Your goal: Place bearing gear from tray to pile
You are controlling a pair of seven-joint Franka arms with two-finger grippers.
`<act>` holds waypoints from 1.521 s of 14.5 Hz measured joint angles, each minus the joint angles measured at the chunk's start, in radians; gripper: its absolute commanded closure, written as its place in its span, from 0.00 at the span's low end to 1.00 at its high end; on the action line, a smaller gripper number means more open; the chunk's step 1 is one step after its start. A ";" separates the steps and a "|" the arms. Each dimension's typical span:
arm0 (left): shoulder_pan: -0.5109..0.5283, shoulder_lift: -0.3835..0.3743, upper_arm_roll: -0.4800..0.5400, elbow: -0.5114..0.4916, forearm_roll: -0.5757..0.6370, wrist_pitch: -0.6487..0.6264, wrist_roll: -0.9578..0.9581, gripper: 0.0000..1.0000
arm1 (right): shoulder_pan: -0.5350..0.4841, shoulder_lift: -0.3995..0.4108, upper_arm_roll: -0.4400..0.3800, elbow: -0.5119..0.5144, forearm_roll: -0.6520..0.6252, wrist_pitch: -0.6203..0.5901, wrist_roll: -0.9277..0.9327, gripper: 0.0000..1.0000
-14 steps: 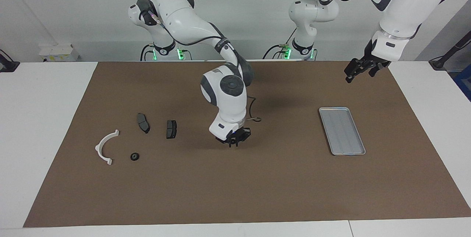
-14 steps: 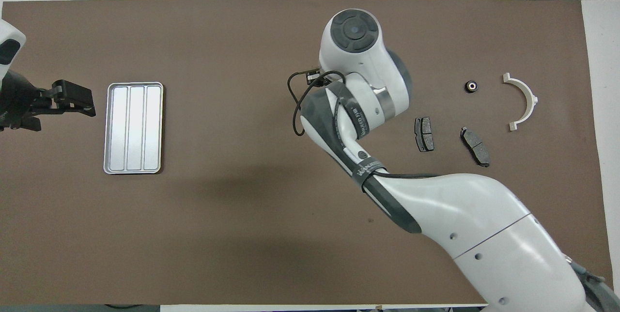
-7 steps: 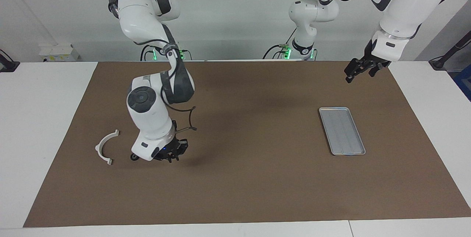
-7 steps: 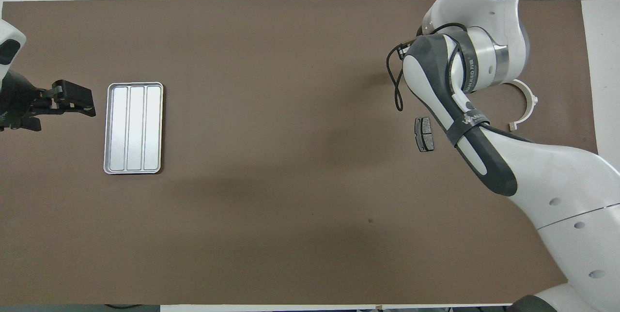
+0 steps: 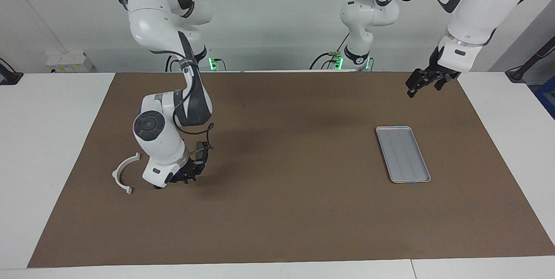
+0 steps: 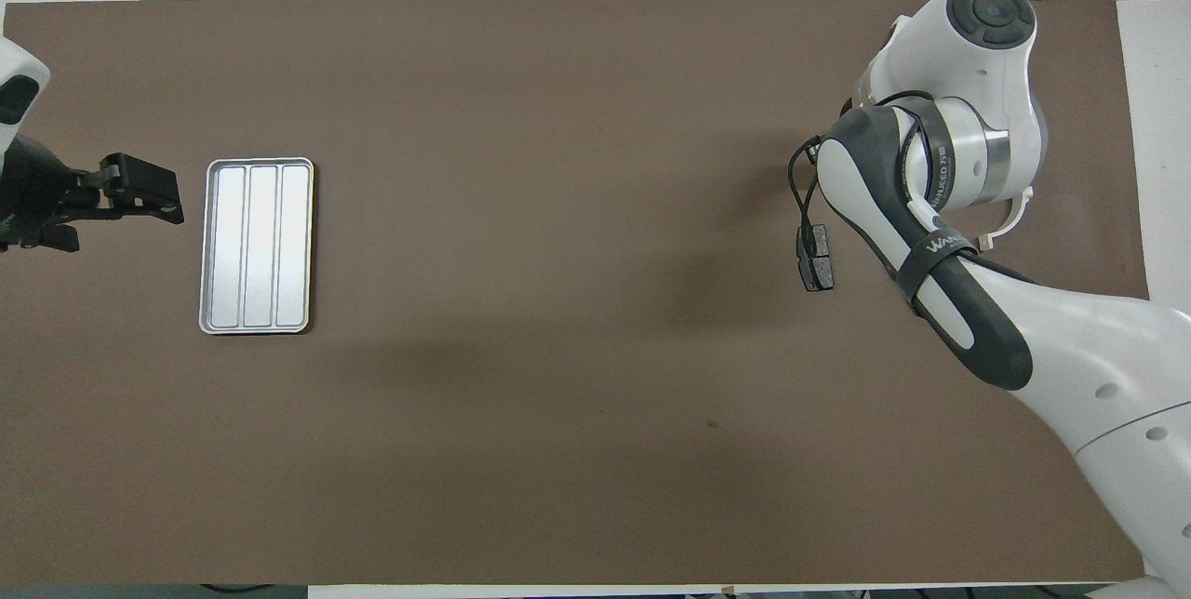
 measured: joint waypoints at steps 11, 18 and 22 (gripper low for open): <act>0.000 0.000 0.000 0.000 0.000 0.000 0.000 0.00 | -0.064 -0.038 0.003 -0.141 0.000 0.141 -0.086 1.00; 0.000 0.000 0.000 0.000 0.000 0.000 0.000 0.00 | -0.062 -0.039 0.010 -0.165 0.001 0.167 -0.063 0.00; 0.000 0.000 0.000 0.000 0.000 0.000 0.000 0.00 | -0.050 -0.045 0.013 -0.164 0.001 0.167 0.028 0.00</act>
